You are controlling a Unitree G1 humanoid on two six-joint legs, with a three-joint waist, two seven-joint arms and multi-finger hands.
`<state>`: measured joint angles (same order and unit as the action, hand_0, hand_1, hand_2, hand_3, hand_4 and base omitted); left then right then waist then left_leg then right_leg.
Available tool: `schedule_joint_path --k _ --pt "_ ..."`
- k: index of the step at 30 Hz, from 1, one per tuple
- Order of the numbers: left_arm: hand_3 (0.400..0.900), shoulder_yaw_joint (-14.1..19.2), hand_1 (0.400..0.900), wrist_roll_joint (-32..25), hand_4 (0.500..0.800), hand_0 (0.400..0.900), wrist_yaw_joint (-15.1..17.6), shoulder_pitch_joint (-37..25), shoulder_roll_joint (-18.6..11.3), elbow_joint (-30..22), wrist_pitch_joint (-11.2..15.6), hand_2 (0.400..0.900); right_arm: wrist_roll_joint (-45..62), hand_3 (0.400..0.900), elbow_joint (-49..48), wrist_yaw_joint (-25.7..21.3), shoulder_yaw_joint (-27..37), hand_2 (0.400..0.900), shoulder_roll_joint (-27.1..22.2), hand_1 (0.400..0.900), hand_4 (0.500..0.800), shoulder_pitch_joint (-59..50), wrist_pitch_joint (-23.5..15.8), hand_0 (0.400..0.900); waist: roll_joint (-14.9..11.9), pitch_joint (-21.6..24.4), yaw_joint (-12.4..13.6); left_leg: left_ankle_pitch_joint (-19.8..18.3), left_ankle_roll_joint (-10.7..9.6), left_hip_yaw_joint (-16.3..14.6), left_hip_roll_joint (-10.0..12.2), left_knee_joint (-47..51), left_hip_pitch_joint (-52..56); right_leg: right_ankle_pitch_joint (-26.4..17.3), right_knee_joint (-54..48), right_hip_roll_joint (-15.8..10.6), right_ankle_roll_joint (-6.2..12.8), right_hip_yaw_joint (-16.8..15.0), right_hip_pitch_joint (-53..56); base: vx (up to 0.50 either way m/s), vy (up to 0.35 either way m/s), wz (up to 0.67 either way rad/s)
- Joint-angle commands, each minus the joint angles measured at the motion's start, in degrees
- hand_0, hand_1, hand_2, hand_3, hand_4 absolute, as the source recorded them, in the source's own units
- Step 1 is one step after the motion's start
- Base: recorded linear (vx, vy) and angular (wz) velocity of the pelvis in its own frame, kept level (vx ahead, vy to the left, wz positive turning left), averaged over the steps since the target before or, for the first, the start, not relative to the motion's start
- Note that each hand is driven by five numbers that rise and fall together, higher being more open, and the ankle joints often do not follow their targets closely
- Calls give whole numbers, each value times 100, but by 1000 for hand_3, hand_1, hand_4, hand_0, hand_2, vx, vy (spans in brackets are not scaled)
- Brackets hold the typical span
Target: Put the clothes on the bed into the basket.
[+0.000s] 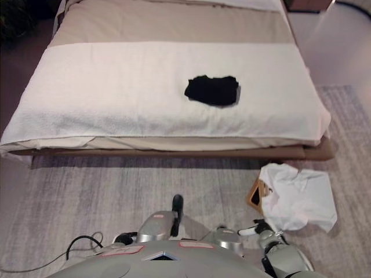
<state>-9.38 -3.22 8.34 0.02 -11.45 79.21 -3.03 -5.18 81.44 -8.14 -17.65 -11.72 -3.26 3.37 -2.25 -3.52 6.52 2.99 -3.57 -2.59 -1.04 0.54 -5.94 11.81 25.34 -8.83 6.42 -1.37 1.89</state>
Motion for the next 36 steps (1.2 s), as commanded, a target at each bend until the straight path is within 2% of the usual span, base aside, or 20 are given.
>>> schedule_joint_path --k 1,2,3,4,5,6,7,8,10,13,15,19,20,23,25,26,29,31,33,36 --pt "900 -10 900 -94 800 900 107 -205 -194 -15 35 900 60 900 -301 -131 2 900 -442 900 800 -230 -57 900 67 -131 -58 635 456 184 -205 -208 -595 -1955 379 217 -60 167 282 238 242 20" --pt "900 -50 900 -101 800 900 96 -250 -228 -45 24 900 113 900 -349 -152 9 900 -448 900 800 -255 -67 900 171 -201 -129 586 488 261 -160 -87 -393 -1881 629 395 -97 209 -21 290 212 38" --pt "900 -78 900 -103 800 900 83 -287 -243 -59 27 900 168 900 -388 -173 27 900 -440 900 800 -282 -90 900 222 -335 -264 572 516 394 -191 42 -152 -1613 892 630 -159 180 -412 333 148 53" --pt "900 -107 900 -79 800 900 78 -315 -259 -49 29 900 203 900 -376 -161 22 900 -435 900 800 -287 -92 900 247 -425 -399 556 535 554 -241 182 88 -1391 714 903 -218 157 -752 373 88 66" --pt "900 -108 900 -75 800 900 70 -330 -280 -30 31 900 239 900 -365 -154 4 900 -416 900 800 -271 -94 900 251 -479 -484 522 531 636 -264 280 290 -1220 375 996 -245 271 -916 485 18 69" --pt "900 -130 900 -25 800 900 48 -347 -272 13 44 900 281 900 -324 -151 -3 900 -413 900 800 -250 -90 900 230 -474 -566 423 490 725 -302 364 512 -1099 -513 1012 -290 467 -1056 354 -17 52" --pt "900 -128 900 -24 800 900 47 -344 -273 15 47 900 282 900 -323 -151 -7 900 -412 900 800 -248 -91 900 234 -518 -607 405 487 766 -302 365 572 -1085 -548 1009 -294 507 -969 371 -56 42" --pt "900 -131 900 7 800 900 35 -345 -239 52 57 900 275 900 -306 -145 -4 900 -421 900 800 -241 -82 900 183 -476 -630 326 462 802 -384 430 683 -1235 -1316 918 -252 582 -1157 302 -59 31" --pt "900 -83 900 28 800 900 26 -331 -217 126 68 900 207 900 -295 -157 2 900 -416 900 800 -246 -50 900 166 -489 -739 91 406 894 -378 446 955 -1734 -2072 691 -97 643 -1334 416 -89 31" --pt "900 -10 900 47 800 900 9 -258 -176 170 68 900 135 900 -288 -158 24 900 -434 900 800 -278 -6 900 179 -524 -764 -157 366 899 -364 446 1289 -2079 -2297 453 39 853 -1406 346 -104 13" --pt "900 28 900 122 800 900 -2 -199 -141 222 43 900 103 900 -288 -155 32 900 -434 900 800 -249 -6 900 143 -453 -725 -338 350 879 -360 442 1444 -2042 -2258 384 19 988 -1244 328 -164 4" --pt "900 77 900 124 800 900 6 -154 -116 260 42 900 72 900 -280 -138 -8 900 -466 900 800 -288 -46 900 153 -230 -709 -640 253 858 -176 238 1669 -1837 -2137 507 -138 1029 -990 350 -220 0" --pt "900 81 900 96 800 900 14 -153 -98 227 48 900 92 900 -299 -143 -1 900 -476 900 800 -287 -65 900 153 -221 -704 -623 202 846 -166 -112 1598 -1777 -2145 553 -194 1026 -905 252 -225 -1" --pt "900 9 900 58 800 900 20 -223 -82 89 71 900 125 900 -321 -132 -37 900 -559 900 800 -329 -86 900 35 -371 -610 -183 -7 779 -266 -1837 925 -1643 -2309 599 -343 921 -494 184 -277 -8" --pt "900 -42 900 16 800 900 51 -276 -111 29 66 900 141 900 -336 -135 -44 900 -655 900 800 -369 -68 900 -77 -550 -489 104 -46 716 -378 -2815 285 -1533 -2353 556 -453 862 -282 151 -266 -11" --pt "900 -64 900 -22 800 900 77 -305 -125 12 60 900 157 900 -340 -160 -24 900 -698 900 800 -399 -58 900 -129 -614 -441 87 -23 572 -402 -2885 -85 -1499 -2391 511 -484 858 -184 221 -204 -20" --pt "900 -44 900 -136 800 900 112 -277 -120 12 72 900 185 900 -300 -190 -68 900 -740 900 800 -478 -33 900 -52 -602 -209 -20 122 422 -394 -1933 -681 -1336 -2544 640 -445 720 112 316 -70 -47" --pt "900 -7 900 -163 800 900 137 -201 -117 44 69 900 179 900 -304 -205 -97 900 -739 900 800 -445 -39 900 82 -579 -77 468 84 460 -174 -755 -608 -1163 -2585 826 -434 583 358 408 21 -54" --pt "900 -7 900 -152 800 900 160 -137 -94 70 68 900 173 900 -343 -235 -126 900 -740 900 800 -426 -59 900 173 -552 19 757 24 593 9 47 -831 -950 -2569 962 -451 419 568 408 26 -47" --pt "900 39 900 -185 800 900 175 -82 -70 127 61 900 182 900 -389 -269 -154 900 -698 900 800 -396 -83 900 205 -537 83 951 -146 634 159 389 -986 -717 -2522 1003 -442 252 851 364 31 -27"
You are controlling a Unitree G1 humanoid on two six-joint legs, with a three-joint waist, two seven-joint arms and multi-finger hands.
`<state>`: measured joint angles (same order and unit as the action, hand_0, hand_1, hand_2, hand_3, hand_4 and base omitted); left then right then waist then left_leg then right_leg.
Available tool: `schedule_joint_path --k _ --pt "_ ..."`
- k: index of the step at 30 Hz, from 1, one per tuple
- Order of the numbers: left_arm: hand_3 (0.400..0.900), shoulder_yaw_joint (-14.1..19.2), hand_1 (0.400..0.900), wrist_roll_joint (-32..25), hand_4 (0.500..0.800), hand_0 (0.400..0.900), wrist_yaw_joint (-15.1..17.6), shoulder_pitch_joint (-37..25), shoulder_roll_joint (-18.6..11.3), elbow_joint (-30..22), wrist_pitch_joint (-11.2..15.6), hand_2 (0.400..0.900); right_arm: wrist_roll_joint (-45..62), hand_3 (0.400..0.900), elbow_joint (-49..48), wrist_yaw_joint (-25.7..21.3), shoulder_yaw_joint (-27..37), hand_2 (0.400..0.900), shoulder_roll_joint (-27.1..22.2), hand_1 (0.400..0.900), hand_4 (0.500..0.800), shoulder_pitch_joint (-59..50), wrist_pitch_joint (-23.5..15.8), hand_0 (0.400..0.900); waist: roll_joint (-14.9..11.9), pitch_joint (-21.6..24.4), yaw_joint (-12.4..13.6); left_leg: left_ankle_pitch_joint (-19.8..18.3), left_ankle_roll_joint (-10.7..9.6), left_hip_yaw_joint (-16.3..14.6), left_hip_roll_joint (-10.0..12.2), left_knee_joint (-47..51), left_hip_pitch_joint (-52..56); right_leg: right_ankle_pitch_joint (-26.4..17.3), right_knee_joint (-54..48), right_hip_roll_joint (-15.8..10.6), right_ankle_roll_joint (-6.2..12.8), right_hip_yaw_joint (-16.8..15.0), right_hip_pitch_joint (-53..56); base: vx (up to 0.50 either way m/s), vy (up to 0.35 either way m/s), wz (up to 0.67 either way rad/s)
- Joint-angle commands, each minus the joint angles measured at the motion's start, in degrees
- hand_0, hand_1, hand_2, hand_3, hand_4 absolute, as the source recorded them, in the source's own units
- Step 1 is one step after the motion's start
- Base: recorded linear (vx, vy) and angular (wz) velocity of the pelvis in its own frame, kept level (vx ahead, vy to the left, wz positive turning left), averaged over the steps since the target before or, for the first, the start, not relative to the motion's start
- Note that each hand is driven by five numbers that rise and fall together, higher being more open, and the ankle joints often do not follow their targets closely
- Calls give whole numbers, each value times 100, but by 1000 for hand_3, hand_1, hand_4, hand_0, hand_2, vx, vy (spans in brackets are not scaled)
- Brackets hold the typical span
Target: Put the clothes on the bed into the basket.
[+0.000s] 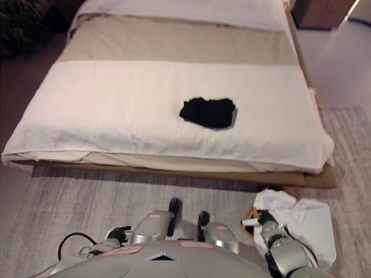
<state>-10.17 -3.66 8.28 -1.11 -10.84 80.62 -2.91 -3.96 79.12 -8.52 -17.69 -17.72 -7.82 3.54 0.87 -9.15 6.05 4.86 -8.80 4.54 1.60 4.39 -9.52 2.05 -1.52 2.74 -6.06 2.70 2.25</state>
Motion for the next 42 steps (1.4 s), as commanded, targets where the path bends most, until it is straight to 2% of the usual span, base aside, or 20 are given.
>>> schedule_joint_path --k 1,4,5,8,10,11,13,14,15,16,19,21,23,25,27,31,36,42 --pt "900 132 900 -140 800 900 181 55 -129 -3 47 900 54 900 -169 -220 -165 900 -76 900 800 59 -108 900 -95 55 155 810 364 -78 -65 -14 -603 316 157 -154 834 -215 907 370 68 -36" --pt "900 168 900 -169 800 900 177 116 -134 -3 50 900 -9 900 -219 -167 -260 900 21 900 800 48 -115 900 -85 220 315 981 320 42 -38 -86 -526 482 86 -247 924 -415 1200 401 121 -54" --pt "900 183 900 -157 800 900 182 132 -140 2 39 900 -32 900 -233 -139 -289 900 47 900 800 29 -115 900 -88 314 338 965 369 29 -31 -77 -488 546 68 -302 963 -456 1260 349 171 -35" --pt "900 183 900 -182 800 900 187 79 -170 10 53 900 -21 900 -294 -148 -241 900 94 900 800 33 -133 900 -209 473 345 923 448 -76 -137 -289 -510 626 162 -587 1127 -392 1368 351 220 -9" --pt "900 142 900 -124 800 900 183 49 -234 -21 59 900 -35 900 -300 -130 -227 900 133 900 800 50 -136 900 -322 568 364 721 608 -115 -287 -458 -451 419 675 -756 1250 -419 1192 347 193 -1" --pt "900 126 900 -122 800 900 175 17 -276 -71 65 900 -57 900 -315 -132 -241 900 166 900 800 33 -149 900 -348 580 348 629 695 -121 -354 -452 -378 164 1128 -777 1288 -435 973 280 191 10" --pt "900 99 900 -121 800 900 153 -22 -345 -142 57 900 -117 900 -349 -134 -304 900 169 900 800 -43 -139 900 -327 487 303 531 871 -77 -454 -368 -178 -622 2251 -760 1360 -483 431 200 208 7" --pt "900 71 900 -106 800 900 152 -47 -379 -157 51 900 -137 900 -358 -150 -333 900 172 900 800 -77 -131 900 -278 413 250 506 922 -38 -462 -270 1 -803 2667 -708 1353 -434 204 179 219 3" --pt "900 28 900 -105 800 900 149 -70 -408 -203 50 900 -191 900 -387 -206 -376 900 170 900 800 -115 -130 900 -200 305 198 477 961 -5 -441 -162 205 -858 2942 -712 1327 -271 -54 208 203 8" --pt "900 12 900 -92 800 900 146 -78 -428 -210 52 900 -241 900 -404 -218 -414 900 157 900 800 -144 -112 900 -139 261 140 432 975 49 -422 -78 348 -710 2988 -690 1277 -109 -277 243 170 18" --pt "900 -14 900 -9 800 900 186 -62 -484 -204 116 900 -380 900 -626 -223 -527 900 105 900 800 -257 -127 900 -58 144 -25 284 902 190 -354 61 724 -263 2089 -789 1136 413 -678 280 37 32" --pt "900 3 900 35 800 900 164 -60 -485 -156 125 900 -482 900 -703 -231 -561 900 30 900 800 -360 -101 900 -118 76 -94 147 839 215 -381 61 878 -524 1076 -891 1210 654 -846 266 -69 30" --pt "900 44 900 68 800 900 171 -55 -509 -117 132 900 -673 900 -871 -273 -681 900 -49 900 800 -554 -54 900 -190 -15 -135 19 804 264 -405 61 1020 -880 514 -999 1341 655 -996 240 -65 24" --pt "900 85 900 79 800 900 251 28 -554 -123 168 900 -1005 900 -951 -351 -890 900 -225 900 800 -947 -12 900 -259 -89 -122 -79 824 322 -483 61 1128 -1035 432 -996 1399 441 -1024 183 -55 15" --pt "900 134 900 39 800 900 296 123 -496 -146 234 900 -1270 900 -979 -418 -1037 900 -382 900 800 -1417 -6 900 -326 -104 -3 -138 811 264 -526 61 1108 -1154 214 -1098 1442 606 -877 118 -75 0" --pt "900 66 900 -91 800 900 321 217 -402 -51 231 900 -1491 900 -633 -415 -1399 900 -442 900 800 -2429 93 900 -286 13 172 -110 723 274 -476 61 859 -1223 -29 -1121 1432 776 -837 57 -72 15" --pt "900 -173 900 -414 800 900 423 3 -393 -94 292 900 -1547 900 -534 -553 -1845 900 -693 900 800 -4059 170 900 -196 -261 280 107 550 420 -353 61 259 -1113 165 -1067 1338 862 -1286 -89 -61 19" --pt "900 -283 900 -715 800 900 504 -156 -358 -45 305 900 -1455 900 -382 -666 -2097 900 -905 900 800 -5174 221 900 -64 -496 382 277 483 665 -320 61 -139 -961 408 -1076 1278 1058 -1597 -46 -38 21"
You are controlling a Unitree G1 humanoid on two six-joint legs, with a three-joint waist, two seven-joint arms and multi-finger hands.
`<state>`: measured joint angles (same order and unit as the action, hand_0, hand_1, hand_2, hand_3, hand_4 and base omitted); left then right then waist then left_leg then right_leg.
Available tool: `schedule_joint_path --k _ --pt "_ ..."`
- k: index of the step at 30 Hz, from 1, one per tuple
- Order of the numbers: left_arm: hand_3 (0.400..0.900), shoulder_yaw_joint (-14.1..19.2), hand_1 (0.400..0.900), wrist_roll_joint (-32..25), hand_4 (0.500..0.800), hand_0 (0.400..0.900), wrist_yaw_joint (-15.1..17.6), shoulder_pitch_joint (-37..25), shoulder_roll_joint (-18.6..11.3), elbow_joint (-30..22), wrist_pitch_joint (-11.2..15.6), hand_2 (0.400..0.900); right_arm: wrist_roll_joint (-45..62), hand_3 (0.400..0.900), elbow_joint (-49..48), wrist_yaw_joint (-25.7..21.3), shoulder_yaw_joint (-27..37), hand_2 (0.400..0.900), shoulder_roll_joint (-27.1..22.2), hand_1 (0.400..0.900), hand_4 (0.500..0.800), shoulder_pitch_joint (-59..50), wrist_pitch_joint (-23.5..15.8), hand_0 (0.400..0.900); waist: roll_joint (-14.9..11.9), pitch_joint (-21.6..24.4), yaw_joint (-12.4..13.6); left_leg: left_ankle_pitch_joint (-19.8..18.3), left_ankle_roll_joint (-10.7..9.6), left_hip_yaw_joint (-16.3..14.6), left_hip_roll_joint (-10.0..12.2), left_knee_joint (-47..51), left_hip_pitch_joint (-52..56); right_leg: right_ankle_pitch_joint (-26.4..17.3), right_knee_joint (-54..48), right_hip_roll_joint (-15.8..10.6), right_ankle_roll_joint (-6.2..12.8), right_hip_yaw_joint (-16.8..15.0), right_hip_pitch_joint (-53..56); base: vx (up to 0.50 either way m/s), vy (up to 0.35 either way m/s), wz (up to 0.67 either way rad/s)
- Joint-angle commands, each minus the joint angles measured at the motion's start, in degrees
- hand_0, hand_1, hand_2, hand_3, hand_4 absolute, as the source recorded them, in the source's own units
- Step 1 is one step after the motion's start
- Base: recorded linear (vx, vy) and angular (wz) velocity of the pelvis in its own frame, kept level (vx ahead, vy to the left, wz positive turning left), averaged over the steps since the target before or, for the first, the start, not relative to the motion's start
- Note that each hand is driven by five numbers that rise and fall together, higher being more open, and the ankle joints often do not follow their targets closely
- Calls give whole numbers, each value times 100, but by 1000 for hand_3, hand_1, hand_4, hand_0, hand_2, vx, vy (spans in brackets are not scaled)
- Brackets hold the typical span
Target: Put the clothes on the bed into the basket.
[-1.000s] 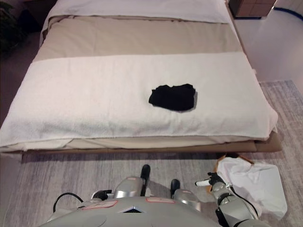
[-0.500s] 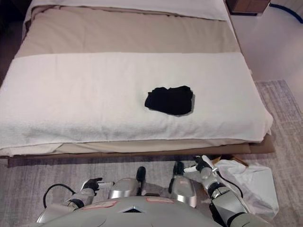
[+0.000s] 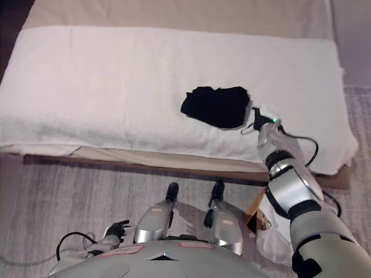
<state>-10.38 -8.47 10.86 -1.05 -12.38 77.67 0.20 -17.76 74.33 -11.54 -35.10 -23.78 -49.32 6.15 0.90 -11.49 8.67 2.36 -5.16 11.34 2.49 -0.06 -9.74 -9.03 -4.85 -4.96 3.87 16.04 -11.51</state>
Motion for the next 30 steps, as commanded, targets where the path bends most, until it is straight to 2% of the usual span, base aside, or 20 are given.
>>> schedule_joint_path --k 1,10,15,24,25,28,29,30 --pt "900 -294 900 -288 800 900 263 -197 -212 231 4 900 -51 900 118 -363 -427 900 -314 900 800 -1191 -53 900 -43 -311 154 544 119 31 -408 506 -168 183 816 -310 278 -242 -282 -30 -38 19" --pt "900 -466 900 -757 800 900 341 -573 -313 34 71 900 261 900 496 -358 -648 900 -633 900 800 -2107 -62 900 214 -875 510 820 91 534 -485 486 -726 504 1398 -459 203 182 -793 -54 -35 35" --pt "900 -488 900 -1036 800 900 383 -622 -289 -115 128 900 381 900 613 -301 -723 900 -716 900 800 -2291 -74 900 332 -1100 706 896 101 677 -537 366 -1069 575 1628 -567 191 267 -1094 -26 -24 20" --pt "900 -543 900 -1590 800 900 427 -743 -191 -499 264 900 760 900 565 -170 -724 900 -874 900 800 -2473 -146 900 510 -1545 894 914 117 660 -695 -112 -1837 642 2027 -704 148 234 -1776 -40 -11 5" --pt "900 -539 900 -1611 800 900 425 -741 -182 -512 262 900 801 900 564 -145 -735 900 -849 900 800 -2504 -145 900 484 -1553 893 786 113 651 -669 -94 -1792 829 2113 -697 181 173 -1786 64 -58 1" --pt "900 -572 900 -1682 800 900 420 -766 -172 -550 276 900 890 900 613 -115 -767 900 -866 900 800 -2638 -155 900 526 -1616 914 916 122 642 -697 -152 -1957 675 2119 -708 127 176 -1940 -33 18 -3" --pt "900 -591 900 -1717 800 900 428 -763 -165 -599 280 900 891 900 617 -108 -819 900 -846 900 800 -2681 -161 900 496 -1616 911 783 119 627 -667 -109 -1879 870 2197 -688 164 103 -1934 91 -53 -5" --pt "900 -605 900 -1726 800 900 424 -765 -158 -625 279 900 910 900 635 -90 -828 900 -872 900 800 -2699 -164 900 509 -1622 915 789 120 617 -668 -110 -1895 874 2214 -688 162 90 -1958 90 -58 -2"
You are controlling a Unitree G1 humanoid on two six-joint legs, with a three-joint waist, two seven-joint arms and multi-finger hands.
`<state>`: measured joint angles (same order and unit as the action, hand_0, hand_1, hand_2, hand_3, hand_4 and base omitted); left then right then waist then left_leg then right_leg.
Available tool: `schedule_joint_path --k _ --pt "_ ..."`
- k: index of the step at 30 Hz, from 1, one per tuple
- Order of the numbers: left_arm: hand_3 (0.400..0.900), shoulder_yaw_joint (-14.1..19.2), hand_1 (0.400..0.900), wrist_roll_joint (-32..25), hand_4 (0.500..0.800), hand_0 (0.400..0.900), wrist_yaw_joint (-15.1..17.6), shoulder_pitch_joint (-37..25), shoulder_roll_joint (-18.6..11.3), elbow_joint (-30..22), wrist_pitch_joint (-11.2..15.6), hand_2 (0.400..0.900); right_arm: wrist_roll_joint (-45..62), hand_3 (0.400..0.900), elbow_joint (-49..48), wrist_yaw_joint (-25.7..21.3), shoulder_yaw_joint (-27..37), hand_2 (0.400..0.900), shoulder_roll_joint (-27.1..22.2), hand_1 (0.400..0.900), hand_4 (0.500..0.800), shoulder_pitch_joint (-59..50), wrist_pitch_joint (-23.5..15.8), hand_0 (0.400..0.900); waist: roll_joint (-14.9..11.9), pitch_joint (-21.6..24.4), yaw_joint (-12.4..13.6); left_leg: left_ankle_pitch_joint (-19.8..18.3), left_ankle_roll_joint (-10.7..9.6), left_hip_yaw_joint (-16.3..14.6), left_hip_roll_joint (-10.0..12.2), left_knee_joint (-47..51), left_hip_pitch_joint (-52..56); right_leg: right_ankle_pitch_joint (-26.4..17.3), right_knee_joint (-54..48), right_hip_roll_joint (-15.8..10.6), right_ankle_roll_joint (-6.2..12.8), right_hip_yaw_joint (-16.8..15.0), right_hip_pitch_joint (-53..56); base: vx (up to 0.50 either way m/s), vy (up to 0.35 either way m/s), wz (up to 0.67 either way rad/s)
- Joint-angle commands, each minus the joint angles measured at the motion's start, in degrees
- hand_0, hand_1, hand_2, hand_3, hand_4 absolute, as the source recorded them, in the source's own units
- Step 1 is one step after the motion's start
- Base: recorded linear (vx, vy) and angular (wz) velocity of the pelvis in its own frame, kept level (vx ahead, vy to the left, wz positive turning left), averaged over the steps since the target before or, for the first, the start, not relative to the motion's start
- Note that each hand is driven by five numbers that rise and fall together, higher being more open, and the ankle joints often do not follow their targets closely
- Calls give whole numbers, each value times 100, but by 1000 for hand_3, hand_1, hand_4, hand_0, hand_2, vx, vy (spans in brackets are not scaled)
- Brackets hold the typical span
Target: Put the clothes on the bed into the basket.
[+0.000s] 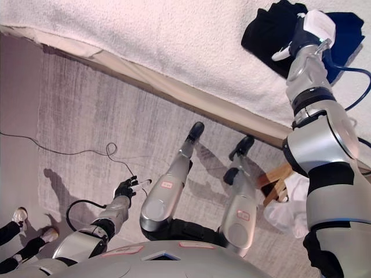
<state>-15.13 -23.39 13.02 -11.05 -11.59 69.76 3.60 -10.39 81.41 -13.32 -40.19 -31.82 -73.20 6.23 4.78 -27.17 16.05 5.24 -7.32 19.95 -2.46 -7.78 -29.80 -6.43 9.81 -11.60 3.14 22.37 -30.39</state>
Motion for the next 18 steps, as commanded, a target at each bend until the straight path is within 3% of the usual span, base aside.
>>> schedule_joint_path --k 1,2,3,4,18 --pt "900 -134 900 -252 800 900 202 238 -243 132 -61 900 193 900 -63 111 -358 900 -97 900 800 -361 -169 900 121 -71 182 497 330 -245 -176 654 103 639 776 -29 233 -555 -79 0 0 0" --pt "900 -141 900 -266 800 900 204 237 -255 113 -56 900 224 635 -55 155 -372 635 -140 635 641 -402 -180 635 127 -80 187 495 328 -234 -183 655 104 660 788 -26 226 -556 -83 0 0 0" --pt "900 -146 900 -278 800 900 202 229 -260 87 -53 900 309 602 -59 187 -374 602 -172 602 621 -444 -189 602 144 -90 187 493 327 -224 -194 660 113 680 817 -27 221 -560 -93 1 -17 5" --pt "900 -146 900 -293 800 900 197 229 -257 72 -49 900 389 400 -76 217 -358 400 -225 400 500 -465 -202 400 157 -102 182 495 325 -220 -201 657 114 696 835 -30 217 -559 -94 1 -16 7" --pt "900 -88 900 -341 800 900 150 292 -329 120 -54 900 589 400 -47 190 -316 400 -208 400 500 -533 -265 400 129 -147 24 530 335 -346 -191 648 332 455 589 47 185 -572 174 -19 11 -6"
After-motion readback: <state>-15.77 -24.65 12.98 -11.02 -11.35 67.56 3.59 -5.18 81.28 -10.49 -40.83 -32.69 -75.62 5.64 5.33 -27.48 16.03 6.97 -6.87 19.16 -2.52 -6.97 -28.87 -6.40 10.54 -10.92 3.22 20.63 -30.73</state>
